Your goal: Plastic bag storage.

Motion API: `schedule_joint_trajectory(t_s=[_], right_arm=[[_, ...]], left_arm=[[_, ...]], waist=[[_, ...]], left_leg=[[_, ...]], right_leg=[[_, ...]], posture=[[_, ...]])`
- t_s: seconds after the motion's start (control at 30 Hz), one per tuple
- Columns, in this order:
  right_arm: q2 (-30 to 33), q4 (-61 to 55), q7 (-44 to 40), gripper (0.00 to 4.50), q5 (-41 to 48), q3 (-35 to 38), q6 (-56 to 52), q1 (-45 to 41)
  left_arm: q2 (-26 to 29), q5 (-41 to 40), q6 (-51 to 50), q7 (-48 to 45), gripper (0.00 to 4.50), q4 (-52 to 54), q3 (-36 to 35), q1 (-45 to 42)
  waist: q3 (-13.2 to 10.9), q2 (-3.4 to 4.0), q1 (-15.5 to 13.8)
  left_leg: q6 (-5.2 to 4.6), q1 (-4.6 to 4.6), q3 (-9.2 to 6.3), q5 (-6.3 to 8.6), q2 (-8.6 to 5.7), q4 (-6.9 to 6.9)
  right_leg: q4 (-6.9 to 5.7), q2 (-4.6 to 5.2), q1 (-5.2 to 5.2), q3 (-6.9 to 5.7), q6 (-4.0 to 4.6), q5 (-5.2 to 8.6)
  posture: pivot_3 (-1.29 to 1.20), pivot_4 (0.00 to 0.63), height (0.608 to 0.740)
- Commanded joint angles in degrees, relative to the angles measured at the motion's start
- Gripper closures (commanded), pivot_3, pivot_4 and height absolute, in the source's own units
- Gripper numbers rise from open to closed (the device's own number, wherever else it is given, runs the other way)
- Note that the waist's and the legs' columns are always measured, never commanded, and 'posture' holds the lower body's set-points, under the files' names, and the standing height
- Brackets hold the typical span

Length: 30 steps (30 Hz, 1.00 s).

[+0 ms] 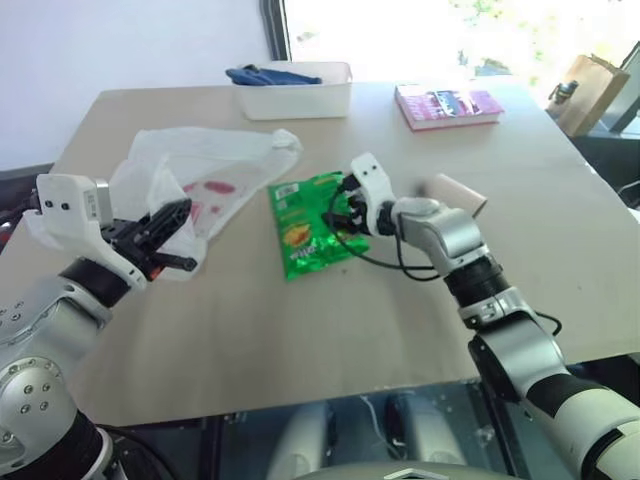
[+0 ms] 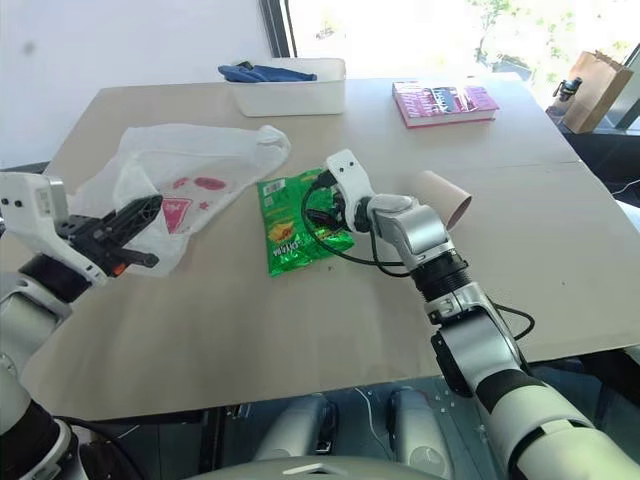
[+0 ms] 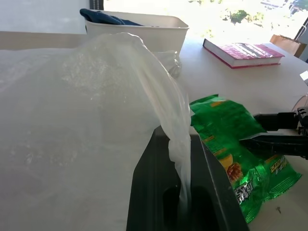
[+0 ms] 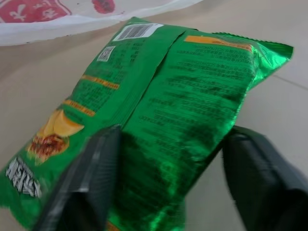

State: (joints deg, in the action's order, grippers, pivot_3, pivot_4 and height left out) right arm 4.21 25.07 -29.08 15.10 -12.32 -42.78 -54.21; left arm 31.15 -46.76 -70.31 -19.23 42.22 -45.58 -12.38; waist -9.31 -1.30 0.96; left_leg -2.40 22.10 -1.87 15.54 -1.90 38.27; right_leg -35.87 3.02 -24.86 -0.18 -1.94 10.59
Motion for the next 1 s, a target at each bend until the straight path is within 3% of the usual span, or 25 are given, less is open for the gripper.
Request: schedule_joint_trajectory(t_s=[0.03,0.1,0.13,0.33,0.63,1.0], right_arm=[[-0.9,-1.1,-1.7,3.19,1.4,2.2,-1.2,-1.9],[-0.8,-2.6,-2.5,4.17,2.2,2.9,-2.7,-1.6],[-0.6,-3.9,-3.0,4.43,3.3,3.6,-4.3,-1.2],[-0.9,-9.7,-2.5,4.43,8.3,8.0,-11.9,0.6],[-1.7,-19.8,4.6,4.43,20.1,23.7,-24.7,0.5],[-9.3,-20.3,13.1,4.43,29.9,33.5,-31.7,-0.5]], left_arm=[[0.9,-2.7,2.2,1.8,4.50,1.1,0.6,-1.4],[1.3,-3.8,2.7,2.3,4.50,0.3,1.6,-2.1],[1.4,-4.3,2.9,2.4,4.50,-0.1,2.4,-2.6],[1.9,-7.9,4.8,2.6,4.50,-2.0,4.7,-2.5],[4.2,-17.6,5.1,0.6,4.50,-4.5,10.9,-2.5],[8.6,-22.2,9.7,-5.3,4.50,-4.9,16.4,-0.4]], waist=[[0.0,0.00,0.0],[0.0,0.01,0.0],[0.0,0.02,0.0],[0.0,0.05,0.0],[-0.1,0.11,-0.1],[-0.1,0.25,0.0]], left_leg=[[0.01,-0.01,0.00,0.00,0.00,0.00],[0.01,-0.01,0.00,0.00,0.00,0.00],[0.01,-0.02,0.00,0.00,-0.01,0.00],[0.01,0.00,0.00,0.00,-0.01,-0.01],[0.00,0.01,-0.01,0.00,-0.01,-0.02],[0.00,0.03,0.11,0.00,0.02,-0.10]], right_leg=[[-0.01,0.00,0.00,0.00,0.00,0.00],[-0.02,-0.01,0.00,0.00,0.00,0.00],[-0.02,0.00,0.01,0.01,0.00,0.00],[-0.01,0.00,0.00,0.01,0.00,0.00],[0.00,0.02,-0.01,0.02,0.00,0.00],[-0.03,-0.03,-0.12,0.10,0.03,0.02]], posture=[[0.00,0.150,0.740],[0.00,0.150,0.740],[0.00,0.150,0.740],[0.00,0.150,0.740],[0.00,0.150,0.740],[0.00,0.150,0.740]])
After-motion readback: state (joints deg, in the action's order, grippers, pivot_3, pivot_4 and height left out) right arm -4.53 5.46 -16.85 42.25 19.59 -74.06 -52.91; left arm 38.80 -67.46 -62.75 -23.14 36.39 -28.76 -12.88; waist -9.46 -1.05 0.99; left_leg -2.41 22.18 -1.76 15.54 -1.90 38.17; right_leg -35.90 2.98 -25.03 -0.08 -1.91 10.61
